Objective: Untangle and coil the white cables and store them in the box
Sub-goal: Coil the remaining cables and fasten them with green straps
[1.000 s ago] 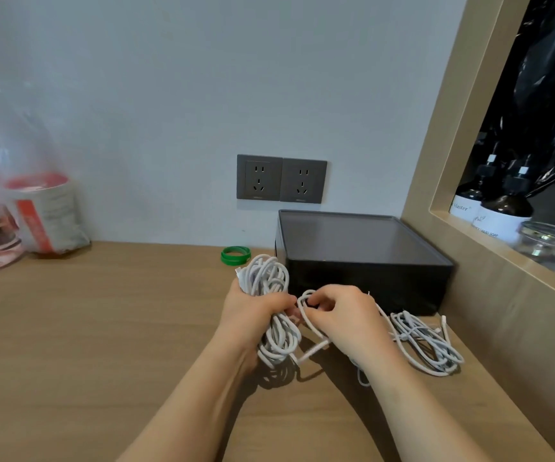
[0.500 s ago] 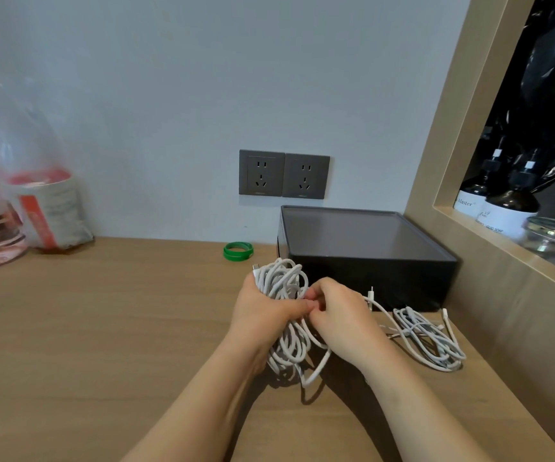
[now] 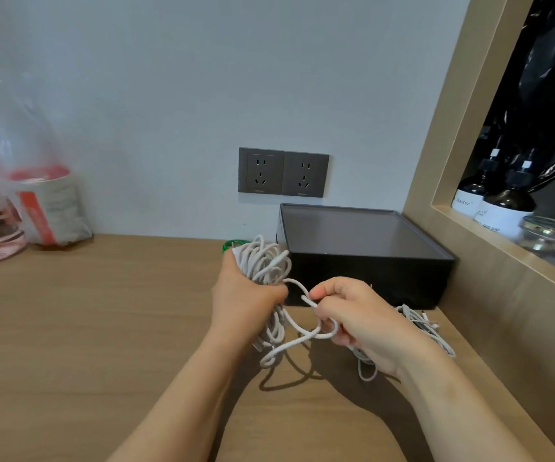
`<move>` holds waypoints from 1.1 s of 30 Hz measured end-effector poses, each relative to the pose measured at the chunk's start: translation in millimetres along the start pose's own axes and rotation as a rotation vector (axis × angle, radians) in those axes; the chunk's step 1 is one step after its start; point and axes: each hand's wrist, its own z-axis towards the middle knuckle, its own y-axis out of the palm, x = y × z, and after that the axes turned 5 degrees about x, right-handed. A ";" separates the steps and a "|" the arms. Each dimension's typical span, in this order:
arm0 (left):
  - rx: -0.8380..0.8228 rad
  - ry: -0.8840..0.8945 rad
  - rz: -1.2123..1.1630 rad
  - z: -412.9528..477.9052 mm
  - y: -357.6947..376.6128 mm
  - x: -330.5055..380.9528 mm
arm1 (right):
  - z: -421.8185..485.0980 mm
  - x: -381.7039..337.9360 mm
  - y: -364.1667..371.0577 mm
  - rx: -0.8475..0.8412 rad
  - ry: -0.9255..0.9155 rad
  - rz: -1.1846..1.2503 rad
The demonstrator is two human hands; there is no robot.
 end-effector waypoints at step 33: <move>0.160 0.001 0.129 3.2 -7.6 3.0 | -8.4 -12.4 -38.9 0.096 -0.075 0.689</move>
